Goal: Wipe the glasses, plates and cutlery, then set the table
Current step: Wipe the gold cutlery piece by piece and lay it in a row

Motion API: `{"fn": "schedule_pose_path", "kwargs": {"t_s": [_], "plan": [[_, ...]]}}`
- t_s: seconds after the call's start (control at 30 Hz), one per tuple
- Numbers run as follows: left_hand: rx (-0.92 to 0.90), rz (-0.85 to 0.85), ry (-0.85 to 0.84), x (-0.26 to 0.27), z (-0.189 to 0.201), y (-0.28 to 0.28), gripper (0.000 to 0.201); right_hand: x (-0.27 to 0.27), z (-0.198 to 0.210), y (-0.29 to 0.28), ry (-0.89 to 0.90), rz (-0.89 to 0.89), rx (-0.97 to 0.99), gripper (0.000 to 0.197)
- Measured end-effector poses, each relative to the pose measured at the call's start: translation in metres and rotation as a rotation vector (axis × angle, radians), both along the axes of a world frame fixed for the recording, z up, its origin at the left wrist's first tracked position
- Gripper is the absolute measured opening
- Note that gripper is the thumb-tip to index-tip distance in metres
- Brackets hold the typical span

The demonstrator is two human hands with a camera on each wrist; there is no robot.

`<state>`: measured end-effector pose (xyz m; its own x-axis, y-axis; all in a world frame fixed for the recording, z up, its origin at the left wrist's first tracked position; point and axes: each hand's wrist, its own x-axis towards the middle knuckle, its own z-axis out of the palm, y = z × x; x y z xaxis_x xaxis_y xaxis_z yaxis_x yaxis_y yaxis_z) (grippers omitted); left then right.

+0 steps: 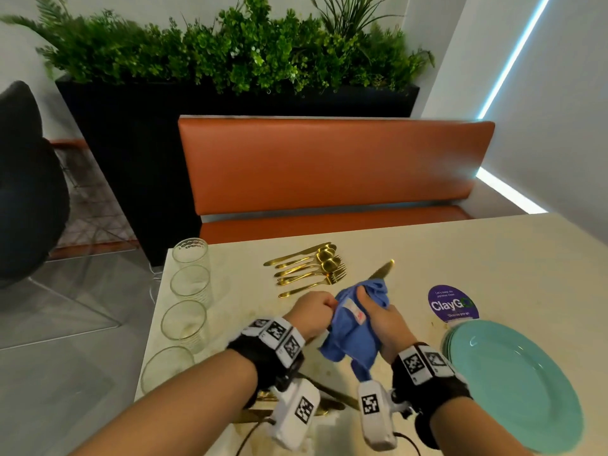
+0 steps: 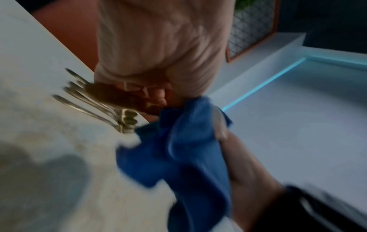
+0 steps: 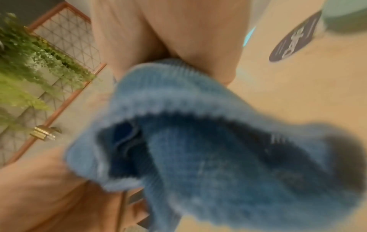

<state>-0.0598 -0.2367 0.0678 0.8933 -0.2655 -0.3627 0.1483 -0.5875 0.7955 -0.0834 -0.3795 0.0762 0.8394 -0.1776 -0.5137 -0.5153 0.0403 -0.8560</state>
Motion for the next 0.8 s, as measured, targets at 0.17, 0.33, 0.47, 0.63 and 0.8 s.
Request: {"fn": "schedule_pose_path", "kwargs": {"t_s": [0.17,0.33,0.47,0.63,0.8], "plan": [[0.003,0.011,-0.006,-0.007,-0.002,-0.007,0.023,0.017,0.002,-0.003,-0.018,-0.119,0.04,0.041],[0.071,0.035,-0.012,-0.013,-0.012,0.007,0.019,0.029,0.007,-0.022,-0.063,-0.194,-0.019,0.043],[0.03,0.095,0.003,-0.011,-0.014,0.001,0.018,0.027,0.007,-0.019,-0.096,-0.219,-0.002,0.03],[0.113,0.074,-0.108,-0.004,-0.014,-0.008,0.025,0.013,-0.003,0.0,-0.034,-0.009,-0.088,0.022],[0.199,0.045,-0.084,0.004,-0.026,-0.012,0.037,0.013,-0.006,0.007,-0.04,0.181,-0.223,0.021]]}}
